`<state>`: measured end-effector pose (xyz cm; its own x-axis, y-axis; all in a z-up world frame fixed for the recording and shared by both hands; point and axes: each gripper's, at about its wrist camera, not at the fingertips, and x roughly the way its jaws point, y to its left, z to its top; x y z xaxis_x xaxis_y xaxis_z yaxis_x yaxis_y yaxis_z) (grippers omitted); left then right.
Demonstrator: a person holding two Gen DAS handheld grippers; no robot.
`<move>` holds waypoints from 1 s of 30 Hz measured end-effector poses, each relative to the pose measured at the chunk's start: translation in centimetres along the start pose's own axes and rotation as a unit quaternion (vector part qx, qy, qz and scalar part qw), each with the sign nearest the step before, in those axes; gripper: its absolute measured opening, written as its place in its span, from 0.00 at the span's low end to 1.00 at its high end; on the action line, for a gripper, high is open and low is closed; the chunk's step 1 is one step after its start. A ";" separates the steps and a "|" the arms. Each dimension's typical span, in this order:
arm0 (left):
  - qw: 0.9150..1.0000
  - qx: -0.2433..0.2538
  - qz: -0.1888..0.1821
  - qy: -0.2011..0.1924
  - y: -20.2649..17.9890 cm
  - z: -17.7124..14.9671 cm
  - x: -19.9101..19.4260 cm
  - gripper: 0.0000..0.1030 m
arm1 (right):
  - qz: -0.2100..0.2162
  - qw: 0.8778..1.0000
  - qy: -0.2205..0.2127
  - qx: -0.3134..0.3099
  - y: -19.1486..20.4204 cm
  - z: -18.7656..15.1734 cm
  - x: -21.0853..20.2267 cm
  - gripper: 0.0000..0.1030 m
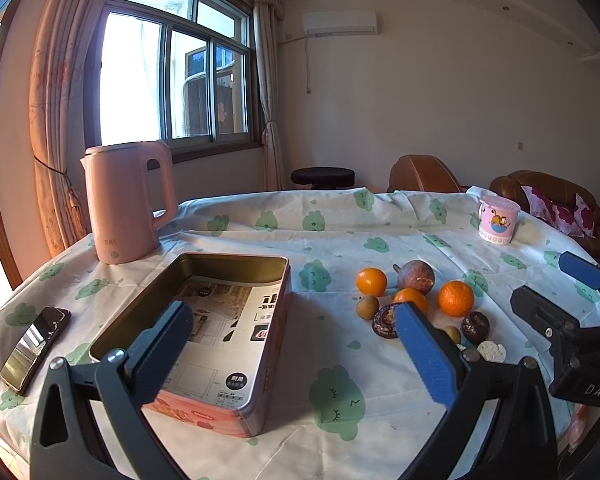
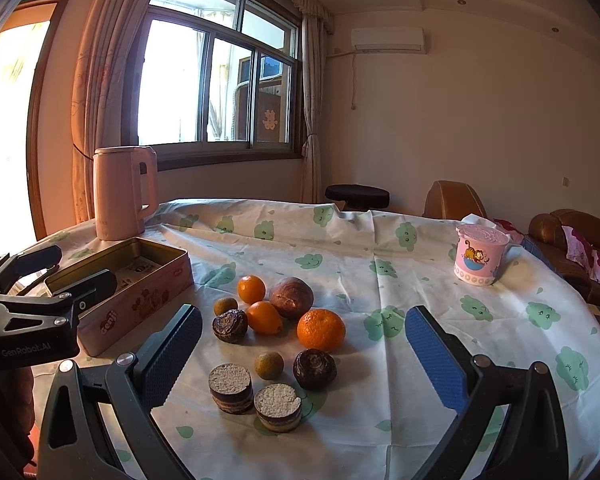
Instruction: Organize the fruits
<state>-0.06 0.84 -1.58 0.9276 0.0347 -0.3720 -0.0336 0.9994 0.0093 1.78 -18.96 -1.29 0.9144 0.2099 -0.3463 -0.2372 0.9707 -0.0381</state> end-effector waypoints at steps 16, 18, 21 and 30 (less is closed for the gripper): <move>0.999 0.005 -0.024 0.029 -0.8 -1.4 1.4 1.00 | -0.003 1.000 0.028 0.000 -1.0 -1.8 0.8 0.99; 0.998 0.011 -0.035 0.041 -1.5 -1.7 1.8 1.00 | -0.004 0.999 0.040 -0.007 -1.1 -2.3 1.1 0.98; 0.997 0.014 -0.052 0.054 -2.3 -2.0 2.1 0.99 | 0.005 0.998 0.063 -0.013 -1.3 -2.7 1.7 0.84; 0.996 0.021 -0.065 0.059 -3.2 -2.0 2.0 0.98 | 0.044 0.992 0.113 -0.041 -0.1 -4.0 2.7 0.58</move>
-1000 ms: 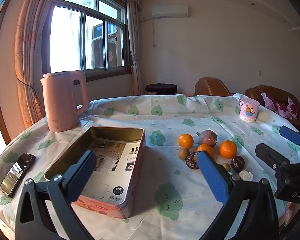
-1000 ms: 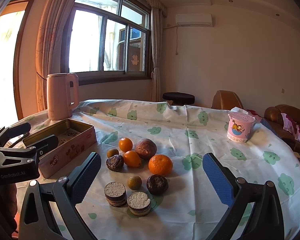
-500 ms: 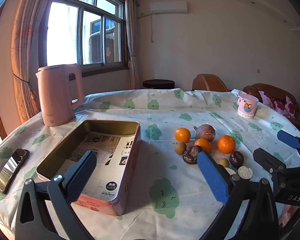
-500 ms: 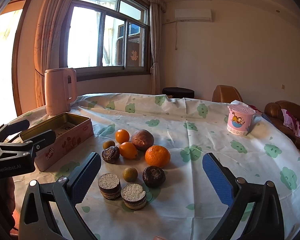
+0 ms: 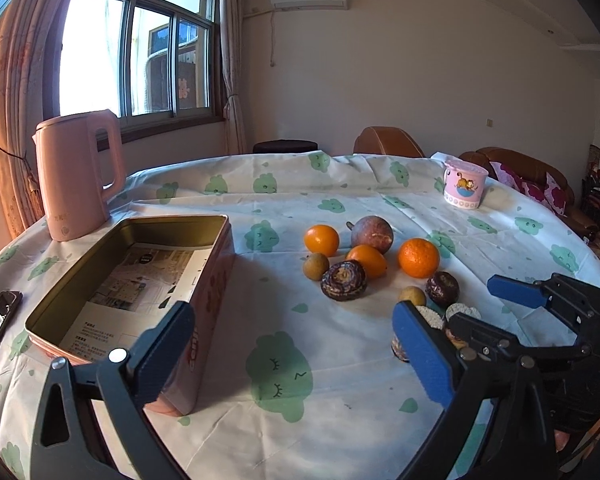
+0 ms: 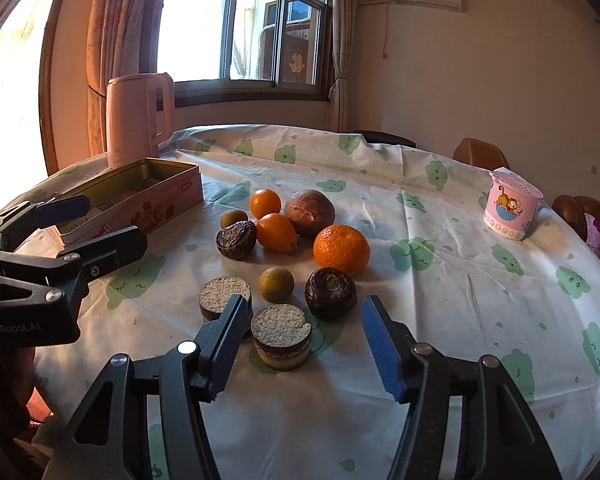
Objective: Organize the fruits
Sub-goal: 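Grasp a rice-topped round cake with the right tool while the left tool grasps another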
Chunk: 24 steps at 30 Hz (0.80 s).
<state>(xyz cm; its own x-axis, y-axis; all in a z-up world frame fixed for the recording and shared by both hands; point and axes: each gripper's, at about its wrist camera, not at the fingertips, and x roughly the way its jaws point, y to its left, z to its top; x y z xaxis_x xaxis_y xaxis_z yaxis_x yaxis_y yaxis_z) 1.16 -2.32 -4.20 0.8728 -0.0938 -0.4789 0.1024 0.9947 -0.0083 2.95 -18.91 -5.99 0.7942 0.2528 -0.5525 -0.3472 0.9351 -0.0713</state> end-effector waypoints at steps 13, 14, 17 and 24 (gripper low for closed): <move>0.998 0.020 -0.055 0.035 -2.3 0.4 1.6 0.82 | 0.036 0.999 0.039 -0.003 -0.3 -0.4 1.6 0.34; 0.997 0.024 -0.063 0.042 -2.6 0.4 1.8 0.78 | 0.027 0.999 0.031 -0.002 -0.5 -0.4 1.3 0.34; 0.994 0.033 -0.085 0.059 -3.6 0.6 2.6 0.75 | -0.003 1.000 0.002 0.013 -2.0 0.1 0.3 0.34; 0.985 0.073 -0.119 0.103 -6.5 0.8 4.6 0.55 | -0.048 0.998 -0.012 0.023 -4.3 0.4 0.3 0.34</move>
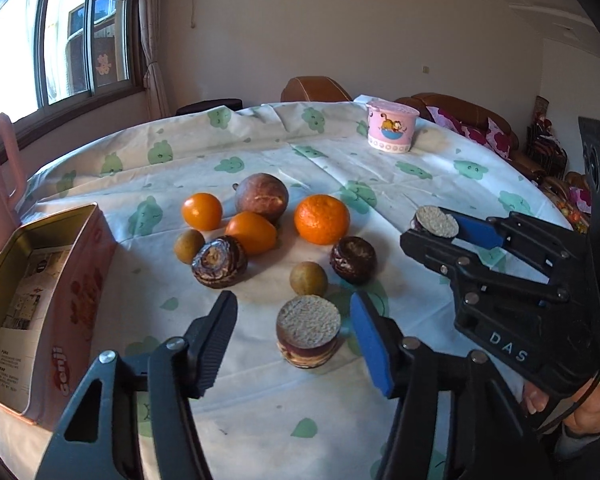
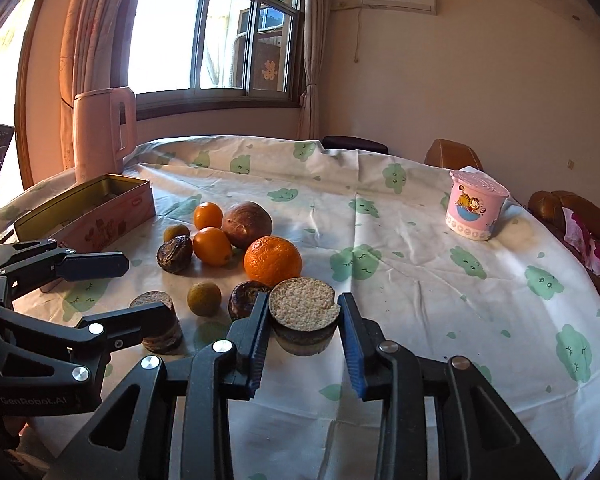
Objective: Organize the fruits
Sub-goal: 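Grasp a rice-topped round cake with the right tool while the left tool grasps another, then carry both held cakes up and over toward the open tin box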
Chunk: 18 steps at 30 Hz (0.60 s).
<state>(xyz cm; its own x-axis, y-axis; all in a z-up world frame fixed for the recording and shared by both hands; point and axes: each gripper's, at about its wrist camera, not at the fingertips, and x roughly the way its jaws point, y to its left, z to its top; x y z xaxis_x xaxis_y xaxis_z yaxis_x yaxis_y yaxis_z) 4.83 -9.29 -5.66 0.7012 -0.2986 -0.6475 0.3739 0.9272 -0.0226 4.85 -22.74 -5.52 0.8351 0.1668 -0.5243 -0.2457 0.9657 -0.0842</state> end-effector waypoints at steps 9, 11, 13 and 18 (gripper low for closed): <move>0.999 -0.007 -0.027 0.037 0.2 -0.2 1.4 0.35 | 0.025 1.000 0.014 0.003 -0.3 -0.1 0.6 0.34; 0.999 -0.004 -0.021 0.024 0.1 -0.3 1.0 0.35 | 0.033 0.999 0.016 0.008 -0.4 -0.1 0.7 0.34; 1.000 -0.005 -0.015 0.012 0.2 -0.3 0.6 0.35 | 0.034 0.999 0.014 0.009 -0.4 -0.1 0.6 0.34; 1.000 -0.010 -0.002 -0.019 0.6 -0.4 -0.3 0.35 | 0.037 0.999 0.004 0.007 -0.3 -0.2 0.2 0.34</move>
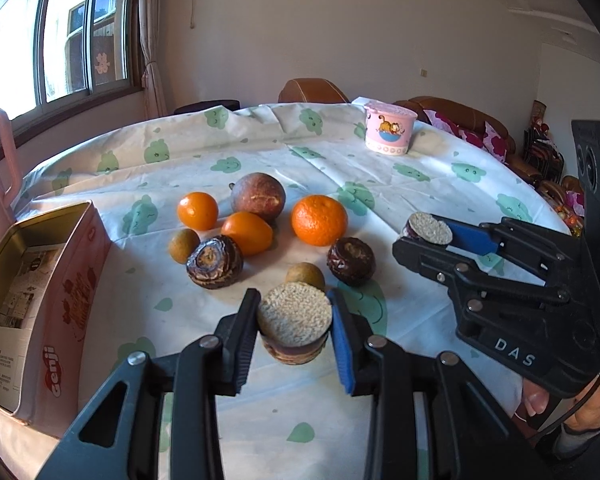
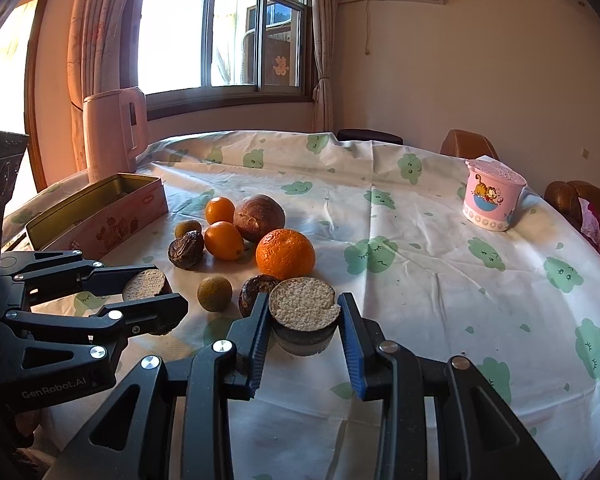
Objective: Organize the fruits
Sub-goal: 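Carry both held cakes up and over toward the open tin box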
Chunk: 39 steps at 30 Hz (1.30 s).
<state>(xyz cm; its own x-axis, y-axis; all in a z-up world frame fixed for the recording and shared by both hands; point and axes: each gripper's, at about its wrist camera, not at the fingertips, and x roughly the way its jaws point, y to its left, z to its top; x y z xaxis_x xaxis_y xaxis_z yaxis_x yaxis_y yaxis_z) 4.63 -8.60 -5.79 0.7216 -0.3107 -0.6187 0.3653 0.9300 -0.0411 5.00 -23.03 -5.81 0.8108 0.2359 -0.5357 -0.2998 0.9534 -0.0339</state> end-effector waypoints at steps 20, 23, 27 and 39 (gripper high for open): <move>0.996 -0.008 0.050 -0.076 0.2 -0.5 -2.1 0.35 | 0.013 0.998 -0.054 -0.022 0.6 -0.2 -1.5 0.34; 0.995 -0.011 0.053 -0.084 0.3 -0.6 -2.4 0.35 | 0.013 0.998 -0.059 -0.024 0.6 -0.3 -1.6 0.34; 0.994 -0.012 0.056 -0.092 0.2 -0.6 -2.6 0.35 | 0.012 0.997 -0.068 -0.026 0.7 -0.4 -1.8 0.34; 0.991 -0.012 0.067 -0.112 0.1 -0.8 -3.1 0.35 | 0.015 0.995 -0.092 -0.030 0.8 -0.6 -2.5 0.34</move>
<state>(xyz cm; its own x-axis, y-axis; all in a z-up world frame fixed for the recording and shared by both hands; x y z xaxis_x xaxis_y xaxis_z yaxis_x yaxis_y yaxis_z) 1.94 -7.35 -4.52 0.8766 -0.2171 -0.4295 0.2449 0.9695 0.0100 2.43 -23.02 -5.04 0.8780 0.2995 -0.3733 -0.3499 0.9339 -0.0739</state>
